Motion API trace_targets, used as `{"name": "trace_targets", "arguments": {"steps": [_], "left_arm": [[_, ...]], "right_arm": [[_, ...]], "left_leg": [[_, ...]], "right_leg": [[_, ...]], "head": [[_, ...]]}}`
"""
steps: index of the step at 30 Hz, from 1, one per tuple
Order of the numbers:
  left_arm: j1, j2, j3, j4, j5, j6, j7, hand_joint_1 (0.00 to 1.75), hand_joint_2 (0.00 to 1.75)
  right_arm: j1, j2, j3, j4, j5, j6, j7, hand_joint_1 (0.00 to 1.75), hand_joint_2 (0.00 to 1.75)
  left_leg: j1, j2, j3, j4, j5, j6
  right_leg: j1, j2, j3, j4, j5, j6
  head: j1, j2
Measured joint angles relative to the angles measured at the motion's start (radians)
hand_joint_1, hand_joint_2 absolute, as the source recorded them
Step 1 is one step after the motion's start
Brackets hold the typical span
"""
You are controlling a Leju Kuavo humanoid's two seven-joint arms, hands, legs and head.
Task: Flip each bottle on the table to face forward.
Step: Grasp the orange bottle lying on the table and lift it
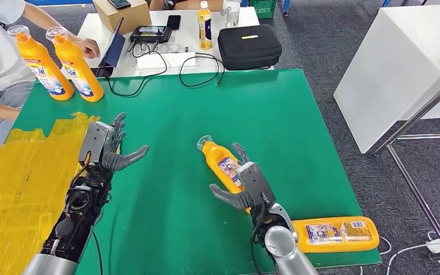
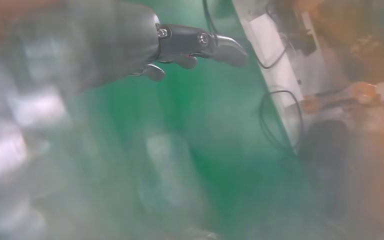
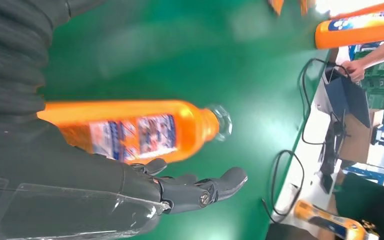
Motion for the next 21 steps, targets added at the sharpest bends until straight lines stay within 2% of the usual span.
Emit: {"name": "trace_targets", "arguments": {"steps": [9,21], "left_arm": [[0.046,0.005,0.0,-0.043,0.006,0.021,0.005,0.0,1.75],[0.056,0.005,0.0,-0.057,0.008,0.022,0.006,0.0,1.75]], "right_arm": [[0.082,-0.008,0.019,-0.061,0.003,-0.047,0.016,0.0,1.75],[0.097,-0.019,0.025,-0.081,0.004,-0.051,0.017,0.0,1.75]], "left_leg": [[0.0,0.0,0.0,0.0,0.0,0.0],[0.0,0.0,0.0,0.0,0.0,0.0]], "right_leg": [[0.0,0.0,0.0,0.0,0.0,0.0],[0.0,0.0,0.0,0.0,0.0,0.0]], "head": [[0.0,0.0],[0.0,0.0]]}}
